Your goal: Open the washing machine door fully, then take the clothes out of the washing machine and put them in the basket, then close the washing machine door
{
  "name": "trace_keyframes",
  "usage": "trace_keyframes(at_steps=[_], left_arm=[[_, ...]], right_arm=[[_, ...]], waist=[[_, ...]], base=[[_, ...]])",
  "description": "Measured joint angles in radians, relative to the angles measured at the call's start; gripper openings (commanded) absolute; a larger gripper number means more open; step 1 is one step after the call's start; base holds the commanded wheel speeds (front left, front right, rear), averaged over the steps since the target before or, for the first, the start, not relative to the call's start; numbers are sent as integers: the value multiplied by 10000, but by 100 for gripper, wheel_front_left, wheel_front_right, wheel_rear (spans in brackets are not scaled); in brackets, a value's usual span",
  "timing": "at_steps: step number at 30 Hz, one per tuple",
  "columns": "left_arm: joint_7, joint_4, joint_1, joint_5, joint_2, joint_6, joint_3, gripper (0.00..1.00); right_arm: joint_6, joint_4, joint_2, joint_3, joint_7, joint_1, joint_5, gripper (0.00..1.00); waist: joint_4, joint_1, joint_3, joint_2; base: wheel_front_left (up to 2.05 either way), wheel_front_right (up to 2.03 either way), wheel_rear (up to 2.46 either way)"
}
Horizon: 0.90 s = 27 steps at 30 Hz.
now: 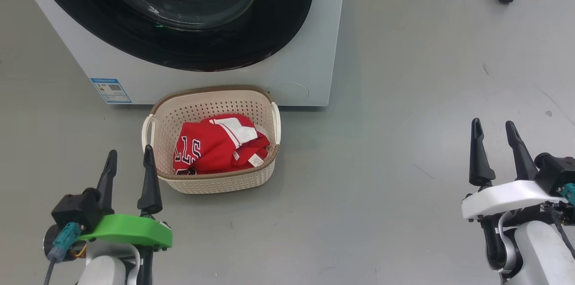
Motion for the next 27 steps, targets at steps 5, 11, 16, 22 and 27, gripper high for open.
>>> trace_keyframes(at_steps=[5, 11, 16, 22, 27], left_arm=[[0, 8, 21, -23, 0, -4, 13, 100], [0, 10, 157, 17, 0, -12, 0, 100], [0, 65, 185, 324, 4, -10, -63, 100], [0, 121, 303, 247, 6, -12, -150, 100], [0, 130, 305, 322, 8, -8, -155, 100]], right_arm=[[12, -100, 63, -23, 0, 146, -261, 100], [58, -240, 123, -40, 0, 325, -472, 100], [58, -349, 128, -90, 0, 381, -700, 100], [59, -382, 132, -90, 0, 552, -940, 100], [94, -456, 190, -138, 0, 584, -984, 100]], waist=[[-15, 0, -58, 0], [-37, 0, -141, 0], [-35, 0, -176, 0], [-10, 0, -195, 0], [12, 0, -207, 0]], base=[[0, 0, 0], [0, 0, 0], [0, 0, 0], [0, 0, 0], [0, 0, 0]])
